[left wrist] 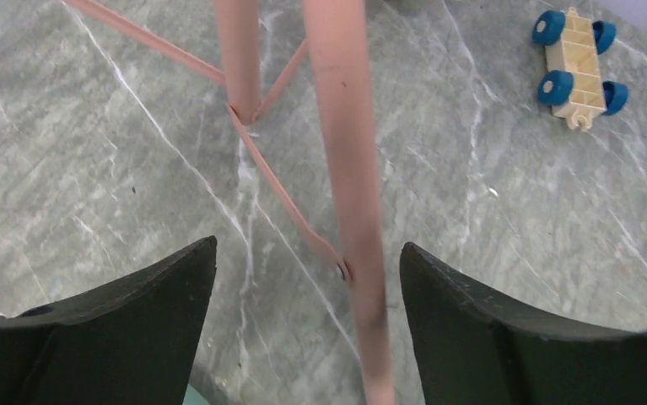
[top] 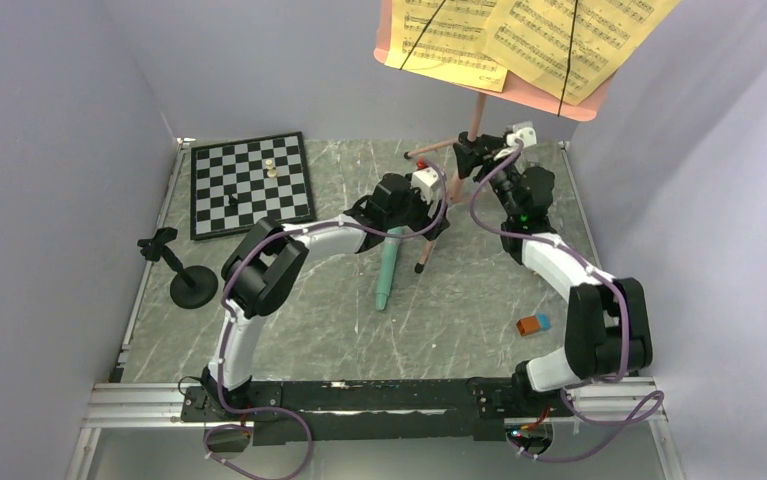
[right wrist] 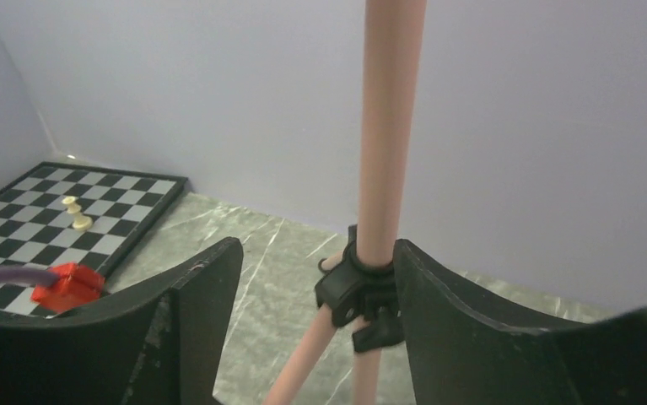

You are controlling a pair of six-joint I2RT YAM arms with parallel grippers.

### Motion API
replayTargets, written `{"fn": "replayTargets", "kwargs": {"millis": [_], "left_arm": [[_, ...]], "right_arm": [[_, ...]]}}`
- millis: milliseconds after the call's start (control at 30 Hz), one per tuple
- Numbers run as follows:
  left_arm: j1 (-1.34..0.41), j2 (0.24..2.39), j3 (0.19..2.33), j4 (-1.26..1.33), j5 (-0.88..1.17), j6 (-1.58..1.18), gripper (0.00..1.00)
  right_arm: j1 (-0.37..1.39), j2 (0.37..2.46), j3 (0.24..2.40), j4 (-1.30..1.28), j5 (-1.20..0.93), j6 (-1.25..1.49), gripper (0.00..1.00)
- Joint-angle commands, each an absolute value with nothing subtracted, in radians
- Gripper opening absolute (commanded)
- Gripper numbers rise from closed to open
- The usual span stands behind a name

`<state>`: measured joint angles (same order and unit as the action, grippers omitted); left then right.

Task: Set up the instrument practice props

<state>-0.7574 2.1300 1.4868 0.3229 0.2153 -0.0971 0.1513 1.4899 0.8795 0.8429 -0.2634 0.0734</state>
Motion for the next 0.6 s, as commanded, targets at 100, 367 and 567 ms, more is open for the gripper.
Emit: {"fn": "replayTargets", "kwargs": {"millis": [100, 367, 567], "left_arm": [[-0.794, 1.889, 1.357, 0.332, 0.213, -0.119, 0.92], [-0.828, 1.491, 1.184, 0.068, -0.113, -0.189, 0.96], [-0.813, 1.113, 1.122, -0.212, -0.471, -0.242, 0.99]], "right_arm": [[0.155, 1.220, 0.712, 0.786, -0.151, 0.246, 0.76], [0.195, 0.913, 0.576, 0.442, -0.087, 0.471, 0.78], [0.468, 0.856, 0.604, 0.141, 0.131, 0.529, 0.80]]}}
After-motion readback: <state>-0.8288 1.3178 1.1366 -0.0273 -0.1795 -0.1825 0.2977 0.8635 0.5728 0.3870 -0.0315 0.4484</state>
